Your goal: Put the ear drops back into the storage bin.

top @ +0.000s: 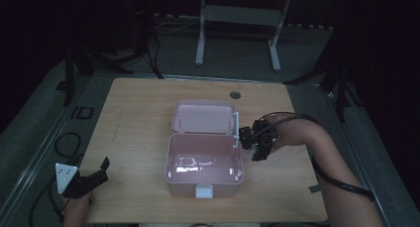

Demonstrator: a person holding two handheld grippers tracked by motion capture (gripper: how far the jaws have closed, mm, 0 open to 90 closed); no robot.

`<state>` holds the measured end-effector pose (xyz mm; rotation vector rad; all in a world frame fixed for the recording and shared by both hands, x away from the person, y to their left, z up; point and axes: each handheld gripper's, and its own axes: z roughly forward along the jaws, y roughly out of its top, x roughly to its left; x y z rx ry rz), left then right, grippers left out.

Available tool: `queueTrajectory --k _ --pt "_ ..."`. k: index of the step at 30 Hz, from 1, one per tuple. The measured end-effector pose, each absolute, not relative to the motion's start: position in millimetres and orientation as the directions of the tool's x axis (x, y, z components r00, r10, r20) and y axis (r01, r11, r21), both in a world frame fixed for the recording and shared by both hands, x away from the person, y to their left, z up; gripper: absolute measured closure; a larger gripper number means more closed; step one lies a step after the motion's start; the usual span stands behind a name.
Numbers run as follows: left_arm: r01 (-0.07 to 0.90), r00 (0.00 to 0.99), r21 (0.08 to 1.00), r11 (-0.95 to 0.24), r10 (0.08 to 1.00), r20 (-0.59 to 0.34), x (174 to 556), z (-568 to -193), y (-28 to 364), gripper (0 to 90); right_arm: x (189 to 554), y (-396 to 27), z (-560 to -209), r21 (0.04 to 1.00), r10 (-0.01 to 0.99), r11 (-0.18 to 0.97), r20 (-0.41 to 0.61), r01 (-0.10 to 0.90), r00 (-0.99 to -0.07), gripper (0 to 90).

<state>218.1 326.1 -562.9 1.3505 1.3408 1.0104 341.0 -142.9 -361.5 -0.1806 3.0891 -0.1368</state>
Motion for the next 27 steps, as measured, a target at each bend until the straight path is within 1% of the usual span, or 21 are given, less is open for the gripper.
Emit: queueTrajectory --k 1,5,13,21,27 --pt "0.214 0.060 0.976 0.049 0.996 -0.063 218.0 -562.8 326.3 0.4 341.0 -136.0 -362.4 -0.084 -0.136 0.988 -0.036 -0.133 -0.990 59.7" --pt "0.215 0.059 0.975 0.049 0.996 -0.063 218.2 -562.9 326.2 0.5 341.0 -127.5 -363.8 -0.083 -0.148 0.986 -0.033 -0.145 -0.988 59.7" --pt "0.215 0.061 0.975 0.050 0.996 -0.064 218.2 -562.8 326.3 0.5 338.8 -101.4 -368.0 -0.085 -0.204 0.976 -0.020 -0.201 -0.979 59.7" --pt "0.215 0.062 0.975 0.049 0.996 -0.063 218.0 -562.8 326.4 0.5 337.5 -83.6 -374.7 -0.095 -0.232 0.969 -0.008 -0.230 -0.973 59.7" --pt "0.215 0.063 0.975 0.049 0.996 -0.064 218.0 -562.8 326.4 0.5 337.2 -78.0 -375.9 -0.089 -0.244 0.966 -0.006 -0.242 -0.970 59.7"
